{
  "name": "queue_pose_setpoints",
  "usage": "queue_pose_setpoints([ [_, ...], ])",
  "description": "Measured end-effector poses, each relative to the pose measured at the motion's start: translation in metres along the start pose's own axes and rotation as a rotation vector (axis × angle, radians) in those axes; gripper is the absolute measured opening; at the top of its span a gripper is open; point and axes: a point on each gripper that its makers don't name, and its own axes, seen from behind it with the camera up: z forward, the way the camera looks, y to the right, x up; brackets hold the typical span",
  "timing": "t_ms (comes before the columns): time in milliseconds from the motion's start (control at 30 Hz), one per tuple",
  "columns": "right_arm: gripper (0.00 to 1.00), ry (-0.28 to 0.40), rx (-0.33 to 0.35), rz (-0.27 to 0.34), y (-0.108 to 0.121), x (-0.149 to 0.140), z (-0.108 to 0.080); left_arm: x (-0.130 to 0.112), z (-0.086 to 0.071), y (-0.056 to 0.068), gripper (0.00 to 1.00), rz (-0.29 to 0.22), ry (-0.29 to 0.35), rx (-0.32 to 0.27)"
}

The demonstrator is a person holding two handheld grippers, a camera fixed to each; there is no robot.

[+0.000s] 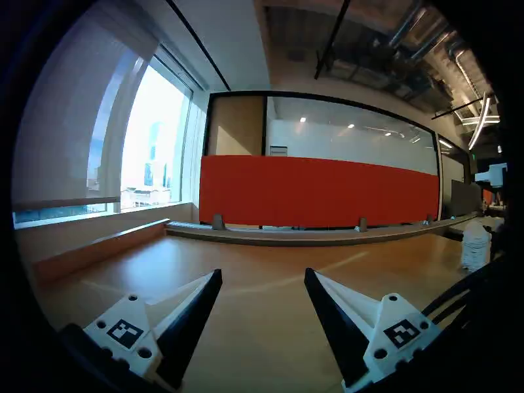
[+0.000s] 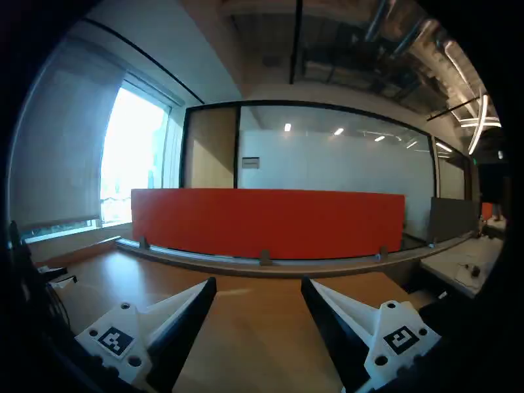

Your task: Fold towel

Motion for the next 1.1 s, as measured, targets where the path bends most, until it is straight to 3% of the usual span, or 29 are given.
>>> queue_pose_setpoints([
  [500,1.00,0.010,0.002,0.001,0.003,-0.013,0.000,-0.015,-0.002,-0.003,0.93,0.006,-0.001,0.005],
  [900,1.00,0.017,0.002,-0.013,0.002,-0.013,-0.001,-0.019,-0.002,0.004,0.93,0.052,0.006,-0.005],
  [1100,1.00,0.025,-0.021,-0.035,0.010,-0.015,-0.003,-0.020,-0.001,0.004,0.93,0.052,0.006,-0.006],
])
